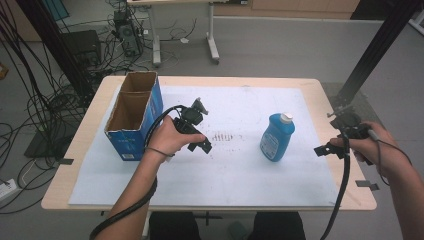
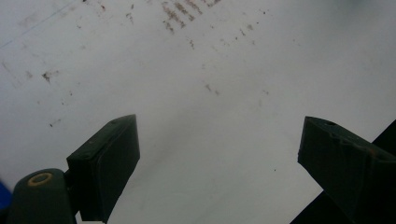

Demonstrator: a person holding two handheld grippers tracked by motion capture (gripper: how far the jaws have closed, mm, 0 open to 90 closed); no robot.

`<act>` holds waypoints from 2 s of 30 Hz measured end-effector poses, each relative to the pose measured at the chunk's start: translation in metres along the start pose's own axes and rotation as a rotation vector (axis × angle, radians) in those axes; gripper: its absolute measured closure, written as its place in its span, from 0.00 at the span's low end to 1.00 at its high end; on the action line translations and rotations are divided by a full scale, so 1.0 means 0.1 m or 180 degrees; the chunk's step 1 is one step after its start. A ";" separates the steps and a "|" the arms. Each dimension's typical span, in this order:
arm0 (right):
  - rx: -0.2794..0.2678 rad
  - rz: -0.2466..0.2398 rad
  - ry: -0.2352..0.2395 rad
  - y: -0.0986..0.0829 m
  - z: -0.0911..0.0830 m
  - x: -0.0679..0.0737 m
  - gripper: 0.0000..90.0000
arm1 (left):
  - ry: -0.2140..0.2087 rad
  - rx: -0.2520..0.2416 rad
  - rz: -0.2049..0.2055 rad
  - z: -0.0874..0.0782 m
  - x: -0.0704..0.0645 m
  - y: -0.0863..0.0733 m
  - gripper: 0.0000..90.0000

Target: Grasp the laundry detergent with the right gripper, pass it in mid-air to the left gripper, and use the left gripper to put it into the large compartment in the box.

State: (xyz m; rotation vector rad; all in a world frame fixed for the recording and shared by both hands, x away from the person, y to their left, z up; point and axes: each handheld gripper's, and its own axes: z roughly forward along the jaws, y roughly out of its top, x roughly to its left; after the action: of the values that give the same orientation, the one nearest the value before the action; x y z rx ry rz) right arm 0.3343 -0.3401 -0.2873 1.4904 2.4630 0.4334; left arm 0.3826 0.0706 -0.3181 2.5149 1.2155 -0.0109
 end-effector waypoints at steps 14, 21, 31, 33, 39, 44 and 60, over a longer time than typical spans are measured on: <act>-0.0079 0.0007 0.0102 -0.13 0.15 0.11 0.07 | -0.0046 -0.0003 -0.0028 0.05 -0.01 -0.07 0.15; -0.0104 0.0037 0.0137 -0.22 0.22 0.13 0.07 | -0.0044 0.0000 -0.0046 0.07 -0.01 -0.11 0.14; -0.0196 0.0042 0.0200 -0.29 0.32 0.22 0.07 | -0.0055 -0.0004 -0.0061 0.10 -0.03 -0.13 0.14; -0.0215 0.0040 0.0211 -0.30 0.34 0.24 0.07 | -0.0051 0.0001 -0.0059 0.10 -0.04 -0.14 0.14; -0.0252 0.0025 0.0206 -0.32 0.40 0.28 0.07 | -0.0064 -0.0007 -0.0075 0.11 -0.04 -0.17 0.14; -0.0289 0.0009 0.0237 -0.34 0.45 0.33 0.07 | -0.0069 -0.0018 -0.0082 0.12 -0.05 -0.18 0.14; -0.0410 0.0068 0.0332 -0.41 0.62 0.44 0.07 | -0.0073 -0.0018 -0.0101 0.13 -0.05 -0.22 0.14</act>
State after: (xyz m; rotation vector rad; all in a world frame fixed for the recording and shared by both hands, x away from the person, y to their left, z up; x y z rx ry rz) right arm 0.3020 -0.3102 -0.3621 1.4784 2.4467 0.6765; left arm 0.3645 0.0755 -0.3363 2.4838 1.2445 -0.0439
